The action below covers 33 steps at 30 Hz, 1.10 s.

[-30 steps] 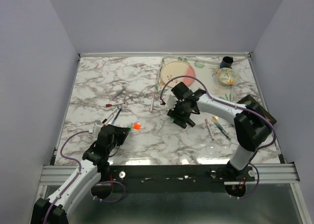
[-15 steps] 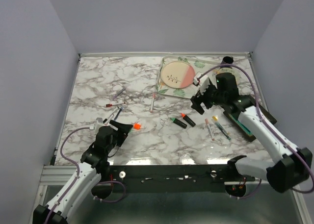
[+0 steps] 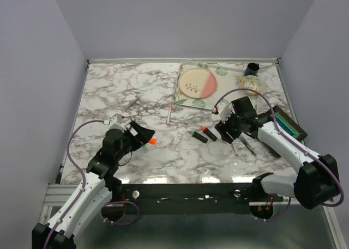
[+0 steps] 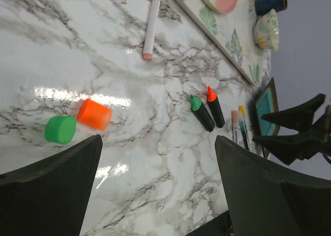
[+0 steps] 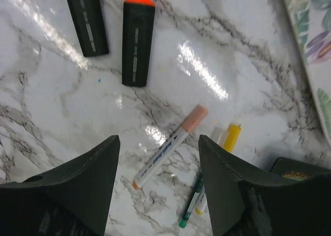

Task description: Open the pen caps

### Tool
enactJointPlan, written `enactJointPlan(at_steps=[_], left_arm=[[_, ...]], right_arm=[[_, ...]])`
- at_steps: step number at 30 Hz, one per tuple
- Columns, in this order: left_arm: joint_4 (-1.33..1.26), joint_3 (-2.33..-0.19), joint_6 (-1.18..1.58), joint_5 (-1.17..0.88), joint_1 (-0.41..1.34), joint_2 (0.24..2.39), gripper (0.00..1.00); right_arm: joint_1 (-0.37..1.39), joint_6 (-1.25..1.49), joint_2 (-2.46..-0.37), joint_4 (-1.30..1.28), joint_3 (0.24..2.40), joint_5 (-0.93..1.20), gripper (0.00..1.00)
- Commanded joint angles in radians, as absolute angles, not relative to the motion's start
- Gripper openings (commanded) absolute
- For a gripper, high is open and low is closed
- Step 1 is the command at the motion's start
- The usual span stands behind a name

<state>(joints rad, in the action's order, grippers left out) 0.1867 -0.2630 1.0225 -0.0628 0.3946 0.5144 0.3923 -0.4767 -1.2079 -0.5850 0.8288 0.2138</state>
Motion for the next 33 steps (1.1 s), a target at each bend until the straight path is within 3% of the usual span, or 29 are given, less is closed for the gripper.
enactJointPlan(at_steps=[1,15,20,22,27,33], left_arm=[[0.178,-0.327,0.867,-0.117,0.39,0.514,0.99],[0.166,-0.318,0.854,-0.129,0.39,0.488,0.99],[0.103,-0.296,0.9,-0.172,0.39,0.509,0.99],[0.02,-0.264,0.937,-0.219,0.39,0.528,0.99],[-0.319,-0.151,1.135,-0.316,0.391,0.635,0.99],[-0.587,-0.143,1.235,-0.331,0.452,0.842,0.97]], right_arm=[[0.39,-0.463,-1.281,-0.742,0.816,0.106,0.65],[0.325,-0.44,-1.546,-0.738,0.827,0.1,0.5],[0.322,-0.442,-1.601,-0.733,0.831,0.124,0.3],[0.322,-0.433,-1.62,-0.724,0.838,0.115,0.18],[0.324,-0.413,-1.628,-0.703,0.853,0.152,0.03],[0.324,-0.443,-1.484,-0.713,0.896,0.311,0.0]])
